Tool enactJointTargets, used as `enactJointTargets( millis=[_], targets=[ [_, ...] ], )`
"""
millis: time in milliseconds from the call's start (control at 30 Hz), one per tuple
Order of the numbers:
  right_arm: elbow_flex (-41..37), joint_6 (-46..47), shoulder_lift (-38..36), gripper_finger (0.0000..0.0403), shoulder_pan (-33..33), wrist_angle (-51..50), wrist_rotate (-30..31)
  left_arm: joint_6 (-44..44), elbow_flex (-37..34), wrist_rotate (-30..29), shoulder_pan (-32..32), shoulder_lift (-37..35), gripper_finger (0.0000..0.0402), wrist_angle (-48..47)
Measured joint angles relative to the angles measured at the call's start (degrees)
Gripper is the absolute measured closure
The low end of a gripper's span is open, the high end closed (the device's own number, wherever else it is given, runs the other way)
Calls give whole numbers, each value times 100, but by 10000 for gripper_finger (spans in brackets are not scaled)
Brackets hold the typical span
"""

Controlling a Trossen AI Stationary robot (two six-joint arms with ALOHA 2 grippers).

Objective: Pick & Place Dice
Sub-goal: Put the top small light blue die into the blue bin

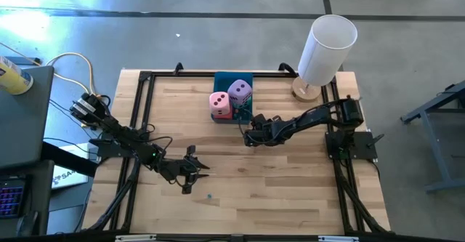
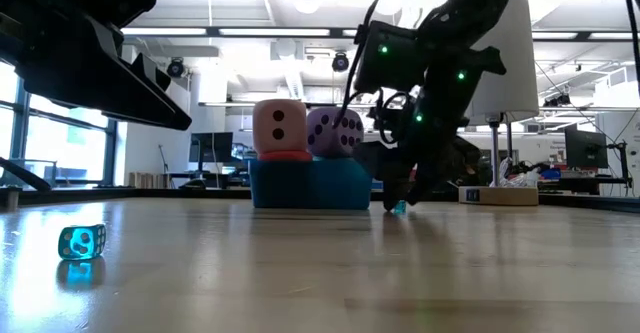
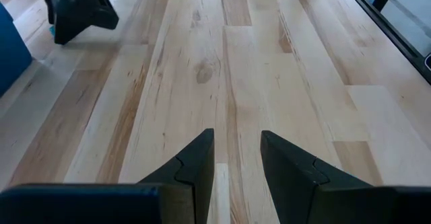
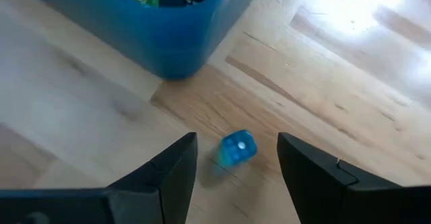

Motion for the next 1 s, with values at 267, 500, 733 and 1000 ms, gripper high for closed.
enactJointTargets(
  millis=[267,500,733,1000],
  targets=[
    [0,-82,24,204,-64,49,-141,0,0,0,0,0,285,-17],
    [0,-93,24,204,-170,60,-264,0,0,0,2,0,285,-18],
    [2,-93,26,204,-227,71,-314,0,0,0,0,0,285,-17],
    [2,-96,27,204,-233,66,-409,0,-2,0,1,0,285,-17]
  ],
)
